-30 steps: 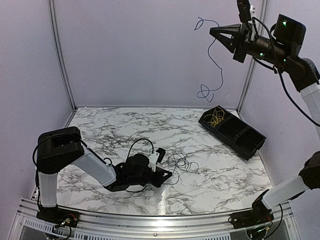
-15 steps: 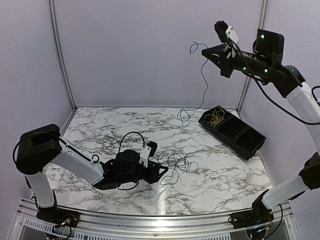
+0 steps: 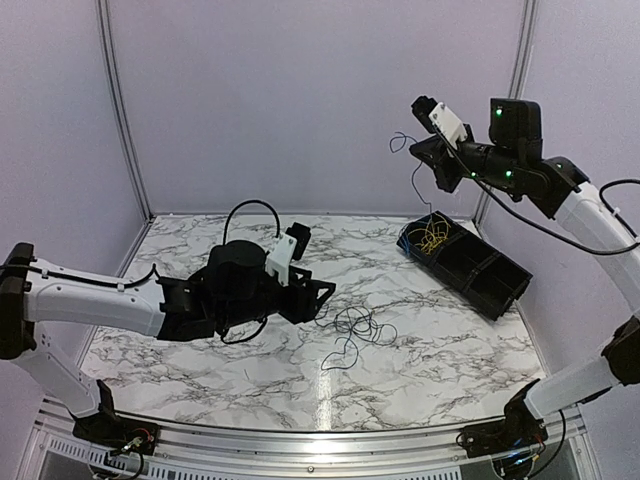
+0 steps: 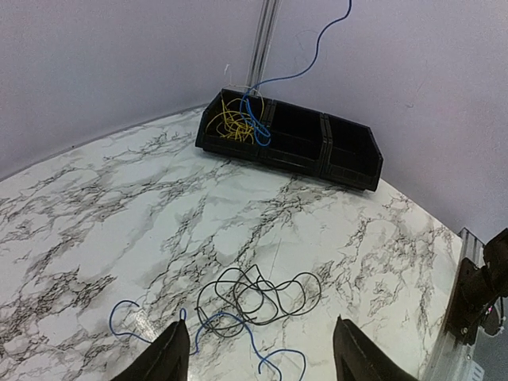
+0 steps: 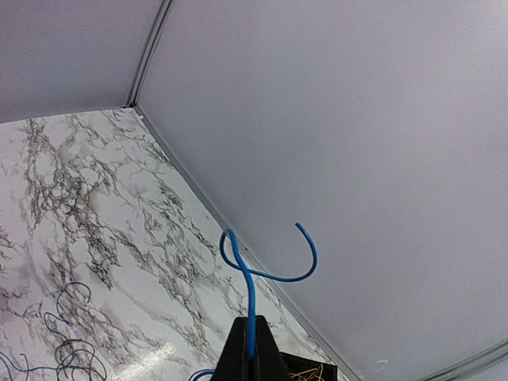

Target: Untangle the cables

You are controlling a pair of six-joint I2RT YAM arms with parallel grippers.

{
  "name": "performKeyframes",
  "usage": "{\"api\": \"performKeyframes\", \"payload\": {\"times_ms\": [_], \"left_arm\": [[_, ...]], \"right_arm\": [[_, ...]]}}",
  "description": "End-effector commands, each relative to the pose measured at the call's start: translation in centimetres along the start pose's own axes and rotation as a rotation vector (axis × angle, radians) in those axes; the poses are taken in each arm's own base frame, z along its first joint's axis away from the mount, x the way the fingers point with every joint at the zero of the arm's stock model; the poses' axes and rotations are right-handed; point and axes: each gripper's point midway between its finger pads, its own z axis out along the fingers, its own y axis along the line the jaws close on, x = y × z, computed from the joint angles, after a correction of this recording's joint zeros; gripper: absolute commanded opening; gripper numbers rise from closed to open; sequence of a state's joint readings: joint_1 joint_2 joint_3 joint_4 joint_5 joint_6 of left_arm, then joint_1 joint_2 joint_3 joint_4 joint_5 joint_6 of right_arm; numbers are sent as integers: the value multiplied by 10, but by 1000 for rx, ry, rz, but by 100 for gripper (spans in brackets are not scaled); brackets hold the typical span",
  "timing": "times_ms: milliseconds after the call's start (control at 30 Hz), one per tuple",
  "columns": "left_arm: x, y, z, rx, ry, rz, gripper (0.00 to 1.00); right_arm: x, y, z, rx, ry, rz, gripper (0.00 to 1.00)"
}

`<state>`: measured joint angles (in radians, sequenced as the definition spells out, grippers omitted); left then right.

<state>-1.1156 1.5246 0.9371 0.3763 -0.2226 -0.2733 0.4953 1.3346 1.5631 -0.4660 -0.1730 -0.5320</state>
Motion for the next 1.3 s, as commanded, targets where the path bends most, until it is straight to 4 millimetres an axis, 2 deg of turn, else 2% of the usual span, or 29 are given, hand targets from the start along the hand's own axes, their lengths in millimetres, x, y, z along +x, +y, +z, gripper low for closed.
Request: {"api": "performKeyframes", "payload": {"times_ms": [0,133,233,333,433,567,767,933,1067,1133,1267], "left_arm": [[-23,4,-13,-62,43,57,65],[-44,1,-12,-79,63,80,69],[-50,8,-2,-125,46,36,73],[-49,16,17,-164,25,-90,74],[-47,14,39,-143,-21,-231,74],[-45,-10,76,-44,-13,-297,71],[-25,-25,123,9,30,-390,66],[-5,-16,153,-18,48,-541,64],[4,-10,175,-18,55,-615,64],[9,-5,184,-30,55,-635,59],[31,15,194,-61,78,-721,33]], "right_arm": [[10,-29,-6,152,39,-43,0],[26,-41,-3,178,71,-24,0],[30,-41,-2,180,75,-8,0],[32,-36,-2,161,65,13,0],[34,-31,-1,140,62,25,0],[41,-21,4,95,81,34,0],[47,4,14,16,101,37,0],[45,28,23,-26,109,26,0],[46,44,33,-71,117,36,0],[44,48,35,-93,110,51,0],[39,52,36,-126,96,74,0]]}}
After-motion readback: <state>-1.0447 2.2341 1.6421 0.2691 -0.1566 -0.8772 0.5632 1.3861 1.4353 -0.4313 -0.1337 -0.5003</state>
